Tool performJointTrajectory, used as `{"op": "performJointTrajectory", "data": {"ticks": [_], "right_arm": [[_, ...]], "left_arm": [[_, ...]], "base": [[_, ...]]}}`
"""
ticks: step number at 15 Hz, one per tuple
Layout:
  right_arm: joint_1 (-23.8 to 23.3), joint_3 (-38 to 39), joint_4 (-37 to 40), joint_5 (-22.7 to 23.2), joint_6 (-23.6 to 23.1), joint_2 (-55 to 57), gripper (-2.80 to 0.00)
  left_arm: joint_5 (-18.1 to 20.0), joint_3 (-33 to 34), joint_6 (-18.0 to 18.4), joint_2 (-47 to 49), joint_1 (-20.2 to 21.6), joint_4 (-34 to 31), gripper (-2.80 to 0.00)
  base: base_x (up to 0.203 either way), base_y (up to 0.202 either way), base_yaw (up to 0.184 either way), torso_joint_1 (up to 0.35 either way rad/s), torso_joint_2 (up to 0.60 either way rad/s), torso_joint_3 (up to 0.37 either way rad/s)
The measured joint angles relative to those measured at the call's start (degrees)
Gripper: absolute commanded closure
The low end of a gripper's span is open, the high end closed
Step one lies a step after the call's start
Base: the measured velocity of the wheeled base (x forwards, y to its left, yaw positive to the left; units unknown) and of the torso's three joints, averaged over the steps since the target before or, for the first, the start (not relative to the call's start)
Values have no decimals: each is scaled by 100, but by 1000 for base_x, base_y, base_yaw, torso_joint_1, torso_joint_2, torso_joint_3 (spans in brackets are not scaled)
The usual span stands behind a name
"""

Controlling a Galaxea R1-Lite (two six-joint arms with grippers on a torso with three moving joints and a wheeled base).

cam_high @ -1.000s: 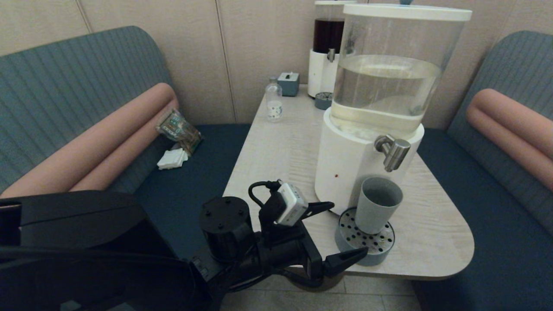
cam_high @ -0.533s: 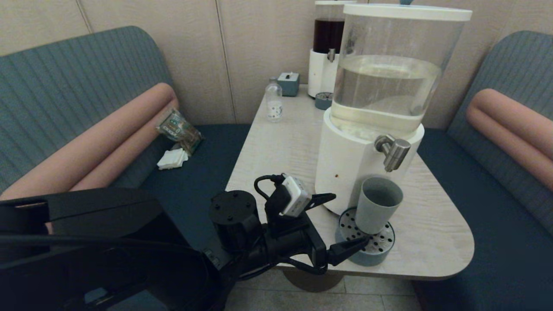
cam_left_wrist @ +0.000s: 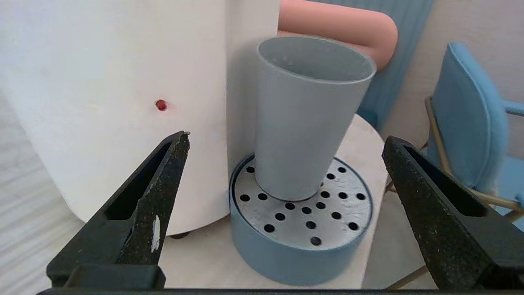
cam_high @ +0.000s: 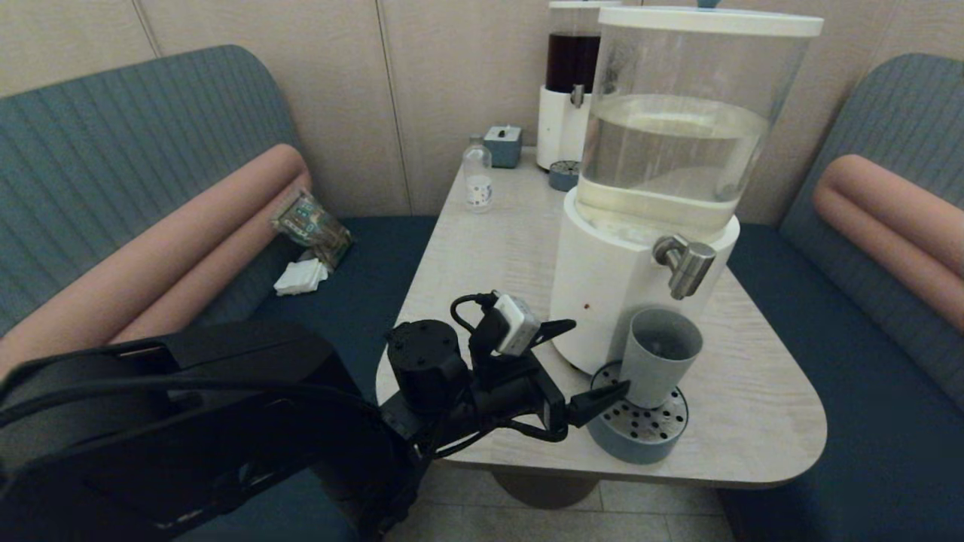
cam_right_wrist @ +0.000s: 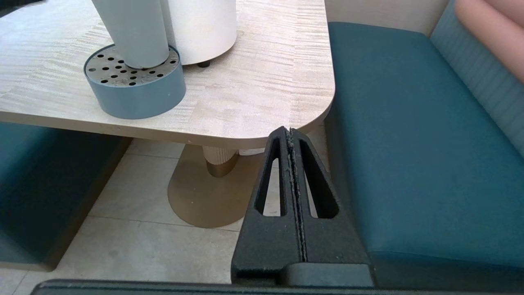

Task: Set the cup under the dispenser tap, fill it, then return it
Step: Place the cup next to the water dispenser

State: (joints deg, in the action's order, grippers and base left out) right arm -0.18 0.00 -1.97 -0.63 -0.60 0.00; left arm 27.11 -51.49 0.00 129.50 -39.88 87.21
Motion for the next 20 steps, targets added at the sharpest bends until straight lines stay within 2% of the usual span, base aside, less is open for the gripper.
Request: {"op": "performJointTrajectory", "data": {"ticks": [20], "right_arm": [[0,0,0,-1,2,0,0]], "left_arm": [[65,-1107,0,937,-186,-26,-280]], "base": [[0,0,0,0,0,0]]}}
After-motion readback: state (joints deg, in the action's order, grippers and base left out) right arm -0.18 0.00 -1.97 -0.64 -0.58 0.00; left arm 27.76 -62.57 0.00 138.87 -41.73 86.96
